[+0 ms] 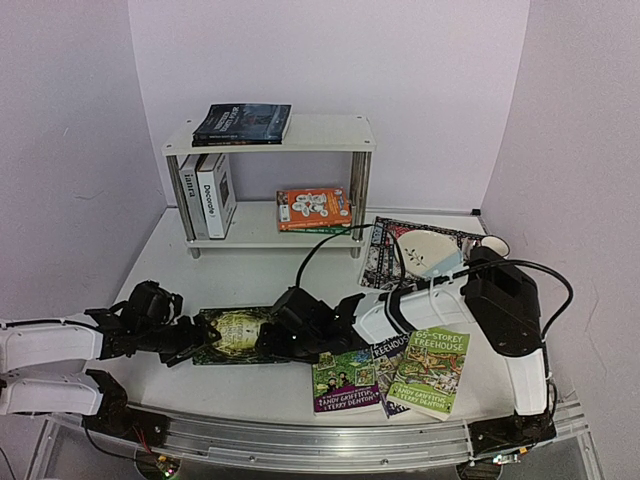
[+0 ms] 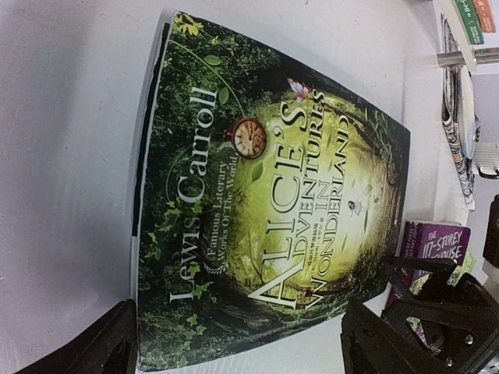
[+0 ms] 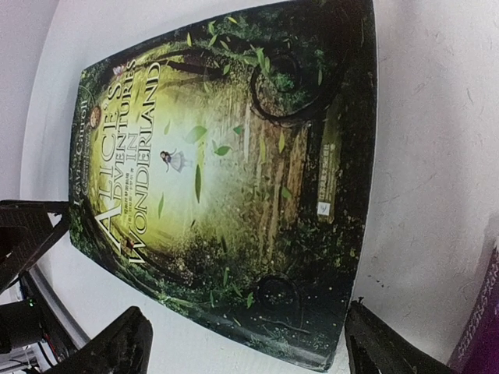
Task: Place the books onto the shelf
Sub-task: Move the book from the book pile.
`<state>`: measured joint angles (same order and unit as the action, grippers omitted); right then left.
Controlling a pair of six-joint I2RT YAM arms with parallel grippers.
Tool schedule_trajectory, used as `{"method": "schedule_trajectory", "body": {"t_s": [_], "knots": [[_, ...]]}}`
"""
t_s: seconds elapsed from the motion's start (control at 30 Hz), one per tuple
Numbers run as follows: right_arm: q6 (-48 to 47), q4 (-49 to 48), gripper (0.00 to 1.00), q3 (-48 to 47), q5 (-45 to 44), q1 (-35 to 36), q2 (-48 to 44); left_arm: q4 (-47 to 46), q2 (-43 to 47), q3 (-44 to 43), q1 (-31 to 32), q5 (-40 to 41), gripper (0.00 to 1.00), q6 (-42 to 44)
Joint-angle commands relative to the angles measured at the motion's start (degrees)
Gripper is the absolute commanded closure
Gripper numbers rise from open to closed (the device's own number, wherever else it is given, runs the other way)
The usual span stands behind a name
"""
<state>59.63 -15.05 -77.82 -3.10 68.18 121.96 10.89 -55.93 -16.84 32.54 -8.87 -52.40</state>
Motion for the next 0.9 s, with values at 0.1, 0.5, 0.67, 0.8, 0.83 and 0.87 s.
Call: {"method": "schedule_trajectory", "body": {"t_s": [0.1, 0.5, 0.67, 0.8, 0.83, 0.87], "knots": [[-1.33, 3.8, 0.15, -1.28, 1.18, 0.15, -2.6, -7.64, -0.85, -2.03, -0.11, -7.67, 0.11, 0.63], [-4.13, 3.8, 0.16, -1.2, 2.04, 0.43, -8.74, -10.2, 1.36, -2.06, -0.11, -12.6, 0.11, -1.16], [-4.66, 3.94, 0.16, 0.38, 1.09, 1.35, -12.08, -16.03, -0.14, -0.61, -0.1, -16.21, 0.11, -2.66], [-5.52, 4.23, 0.15, 2.33, -0.72, 1.86, -15.02, -18.49, -1.88, -0.94, -0.01, -17.4, 0.11, -2.89], [-5.74, 4.27, 0.15, 2.74, -1.08, 1.87, -15.68, -19.15, -2.31, -1.03, 0.03, -17.67, 0.11, -2.85], [-5.82, 4.35, 0.15, 3.12, -1.45, 1.87, -16.25, -19.62, -2.74, -1.18, 0.09, -17.81, 0.11, -2.75]]}}
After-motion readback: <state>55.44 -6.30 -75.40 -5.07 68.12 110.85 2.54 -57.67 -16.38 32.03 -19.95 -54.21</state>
